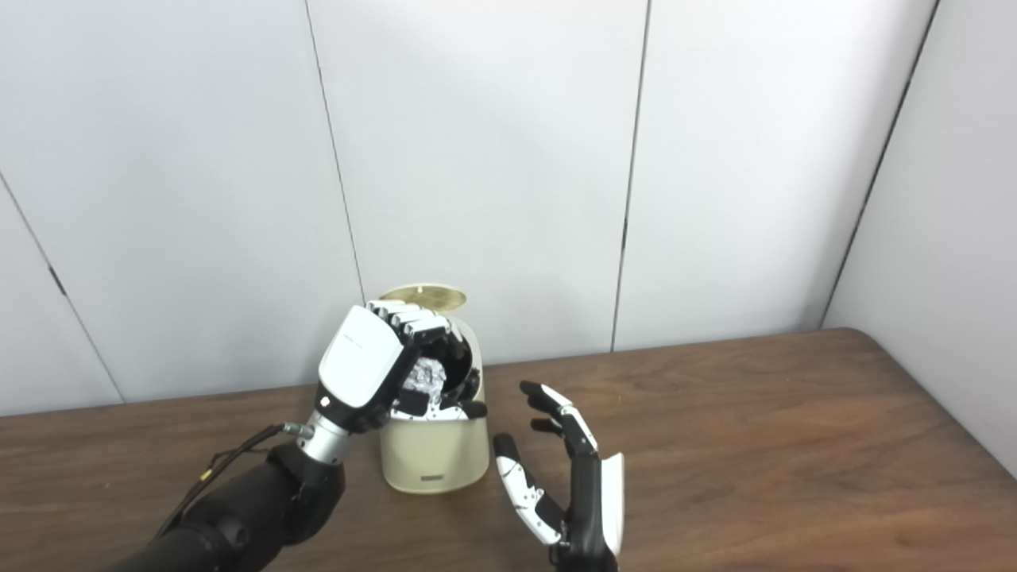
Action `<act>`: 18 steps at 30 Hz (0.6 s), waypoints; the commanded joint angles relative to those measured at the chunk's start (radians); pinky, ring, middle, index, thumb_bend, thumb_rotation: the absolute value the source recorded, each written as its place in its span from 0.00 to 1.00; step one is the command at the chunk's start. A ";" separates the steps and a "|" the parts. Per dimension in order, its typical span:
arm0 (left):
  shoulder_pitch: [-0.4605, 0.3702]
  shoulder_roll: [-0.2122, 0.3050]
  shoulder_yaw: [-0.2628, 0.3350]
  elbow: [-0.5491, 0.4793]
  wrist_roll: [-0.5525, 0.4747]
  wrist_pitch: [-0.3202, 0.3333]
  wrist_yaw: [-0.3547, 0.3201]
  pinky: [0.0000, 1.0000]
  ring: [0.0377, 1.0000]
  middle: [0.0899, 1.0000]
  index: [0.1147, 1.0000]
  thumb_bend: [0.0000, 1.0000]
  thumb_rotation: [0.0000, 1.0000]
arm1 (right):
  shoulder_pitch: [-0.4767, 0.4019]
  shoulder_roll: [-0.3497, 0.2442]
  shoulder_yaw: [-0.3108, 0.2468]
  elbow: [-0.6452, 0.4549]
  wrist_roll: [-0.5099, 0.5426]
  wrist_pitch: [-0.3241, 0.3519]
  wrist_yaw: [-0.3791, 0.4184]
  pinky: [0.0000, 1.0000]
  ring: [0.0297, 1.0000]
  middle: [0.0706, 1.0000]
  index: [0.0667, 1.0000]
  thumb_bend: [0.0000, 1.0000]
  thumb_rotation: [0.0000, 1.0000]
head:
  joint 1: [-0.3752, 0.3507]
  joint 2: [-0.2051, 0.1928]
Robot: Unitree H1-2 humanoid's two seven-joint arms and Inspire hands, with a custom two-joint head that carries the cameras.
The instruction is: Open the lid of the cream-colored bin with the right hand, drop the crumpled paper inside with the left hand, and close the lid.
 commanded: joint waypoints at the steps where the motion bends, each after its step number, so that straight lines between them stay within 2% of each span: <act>1: -0.059 0.018 0.000 -0.016 -0.025 0.001 0.012 0.35 0.37 0.38 0.41 1.00 0.38 | 0.086 0.000 0.015 0.070 -0.014 -0.028 0.003 0.65 0.74 0.74 0.71 0.20 0.50 | 0.001 0.000; 3: -0.060 0.018 -0.004 -0.014 -0.026 0.001 0.016 0.38 0.40 0.41 0.43 1.00 0.38 | 0.087 0.001 0.015 0.067 -0.010 -0.025 0.006 0.65 0.74 0.74 0.71 0.20 0.50 | 0.001 0.000; 8: -0.059 0.016 -0.005 -0.011 -0.032 0.001 0.018 0.39 0.42 0.43 0.45 1.00 0.39 | 0.088 0.000 0.018 0.065 -0.020 -0.022 0.002 0.65 0.74 0.75 0.71 0.20 0.51 | 0.001 0.000; 18: -0.061 0.013 -0.012 -0.006 -0.042 0.001 0.022 0.37 0.40 0.42 0.44 0.96 0.38 | 0.088 -0.001 0.020 0.066 -0.018 -0.020 0.003 0.64 0.73 0.74 0.71 0.19 0.49 | 0.005 -0.006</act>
